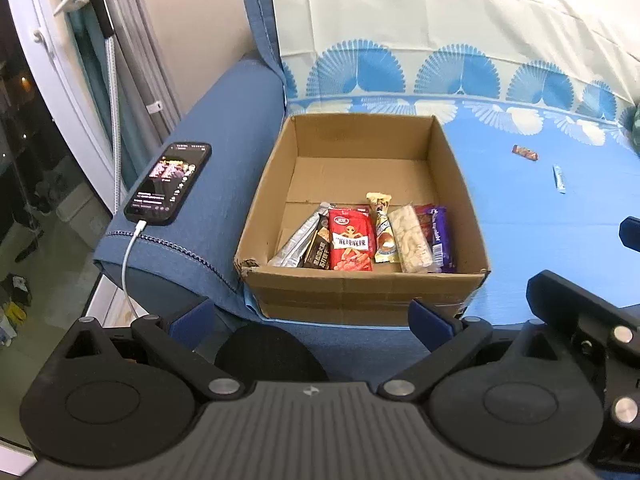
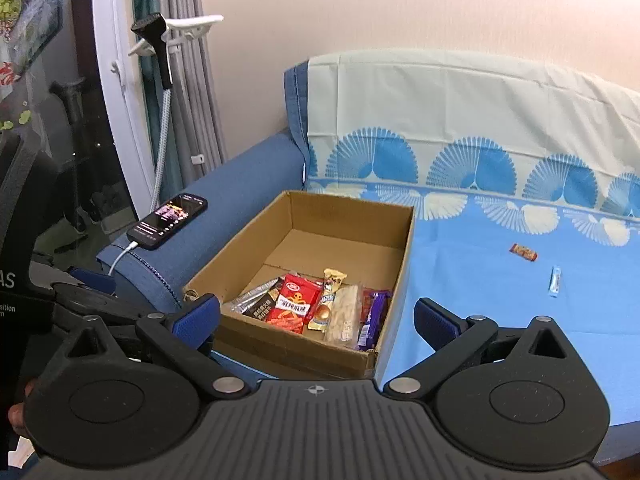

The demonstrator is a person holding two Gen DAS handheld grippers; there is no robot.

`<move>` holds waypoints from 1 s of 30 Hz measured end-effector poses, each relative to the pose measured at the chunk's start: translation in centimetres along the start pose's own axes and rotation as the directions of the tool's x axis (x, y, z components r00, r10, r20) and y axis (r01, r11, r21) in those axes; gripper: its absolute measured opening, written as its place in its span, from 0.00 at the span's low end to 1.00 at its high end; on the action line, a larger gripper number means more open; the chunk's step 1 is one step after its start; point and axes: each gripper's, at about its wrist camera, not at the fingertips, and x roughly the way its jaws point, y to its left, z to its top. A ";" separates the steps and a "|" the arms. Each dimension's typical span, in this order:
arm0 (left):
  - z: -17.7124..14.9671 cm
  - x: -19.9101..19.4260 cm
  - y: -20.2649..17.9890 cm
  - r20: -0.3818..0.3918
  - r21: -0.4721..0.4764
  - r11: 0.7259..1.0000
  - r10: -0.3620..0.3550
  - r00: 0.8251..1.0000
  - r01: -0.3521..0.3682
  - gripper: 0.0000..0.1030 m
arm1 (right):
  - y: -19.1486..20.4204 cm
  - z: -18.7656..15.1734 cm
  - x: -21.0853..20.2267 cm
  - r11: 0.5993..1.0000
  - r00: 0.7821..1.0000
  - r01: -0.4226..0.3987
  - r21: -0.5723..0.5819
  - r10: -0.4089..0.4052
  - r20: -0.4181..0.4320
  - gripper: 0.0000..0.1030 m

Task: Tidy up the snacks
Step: 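Lift both open tools away from the box toward the loose snacks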

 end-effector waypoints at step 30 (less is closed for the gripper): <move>0.6 0.0 -1.0 -0.017 0.023 1.000 0.009 1.000 -0.009 1.00 | -0.8 -0.7 -0.5 1.000 1.000 0.001 0.025 -0.001 0.002 0.99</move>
